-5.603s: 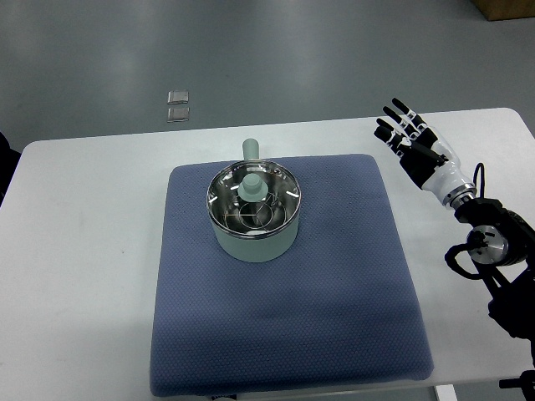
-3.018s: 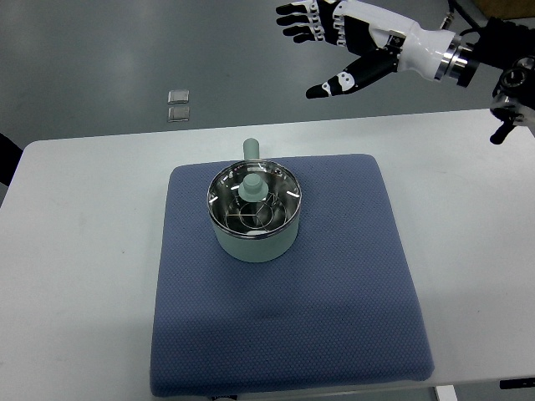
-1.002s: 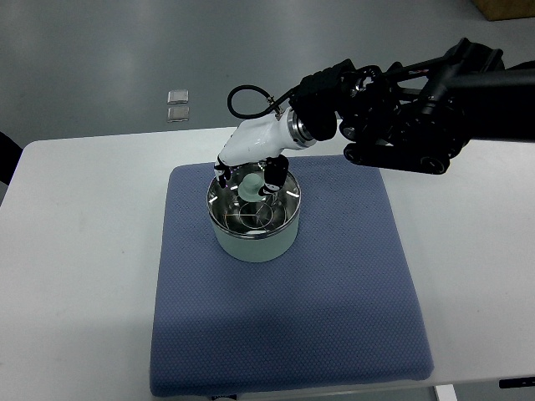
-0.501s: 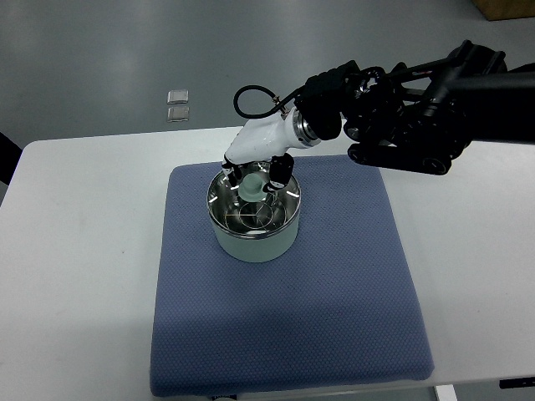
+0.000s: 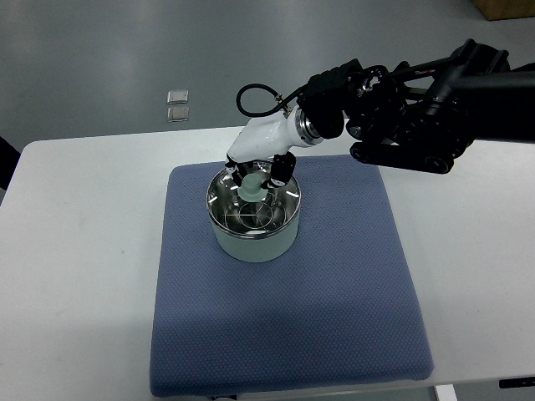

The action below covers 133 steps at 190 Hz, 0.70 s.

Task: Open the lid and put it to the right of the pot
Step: 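Close the right hand's fingers around the green knob of the glass lid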

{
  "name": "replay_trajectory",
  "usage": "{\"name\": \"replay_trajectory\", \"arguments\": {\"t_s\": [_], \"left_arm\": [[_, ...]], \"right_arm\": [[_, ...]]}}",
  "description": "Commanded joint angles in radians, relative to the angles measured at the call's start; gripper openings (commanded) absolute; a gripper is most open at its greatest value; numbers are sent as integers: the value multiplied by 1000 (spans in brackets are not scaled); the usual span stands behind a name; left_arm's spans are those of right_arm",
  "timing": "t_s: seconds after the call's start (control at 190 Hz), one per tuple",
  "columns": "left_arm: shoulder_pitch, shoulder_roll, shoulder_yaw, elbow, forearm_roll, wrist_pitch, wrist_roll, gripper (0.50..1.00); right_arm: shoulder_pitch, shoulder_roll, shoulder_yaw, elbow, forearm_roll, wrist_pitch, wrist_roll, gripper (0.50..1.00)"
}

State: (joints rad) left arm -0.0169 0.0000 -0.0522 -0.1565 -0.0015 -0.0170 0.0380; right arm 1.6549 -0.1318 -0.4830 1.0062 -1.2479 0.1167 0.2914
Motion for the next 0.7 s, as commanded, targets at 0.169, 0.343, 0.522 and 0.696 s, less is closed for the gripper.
{"name": "replay_trajectory", "arguments": {"t_s": [0.169, 0.343, 0.522, 0.696], "left_arm": [[0, 0, 0, 0, 0, 0, 0, 1000], [0, 0, 0, 0, 0, 0, 0, 1000], [0, 0, 0, 0, 0, 0, -1, 1000], [0, 0, 0, 0, 0, 0, 0, 1000]], "right_arm": [[2, -2, 1, 2, 4, 3, 0, 660], [2, 0, 1, 2, 5, 1, 0, 660], [0, 4, 3, 2, 4, -3, -1, 643], [0, 0, 1, 2, 5, -9, 0, 631]]}}
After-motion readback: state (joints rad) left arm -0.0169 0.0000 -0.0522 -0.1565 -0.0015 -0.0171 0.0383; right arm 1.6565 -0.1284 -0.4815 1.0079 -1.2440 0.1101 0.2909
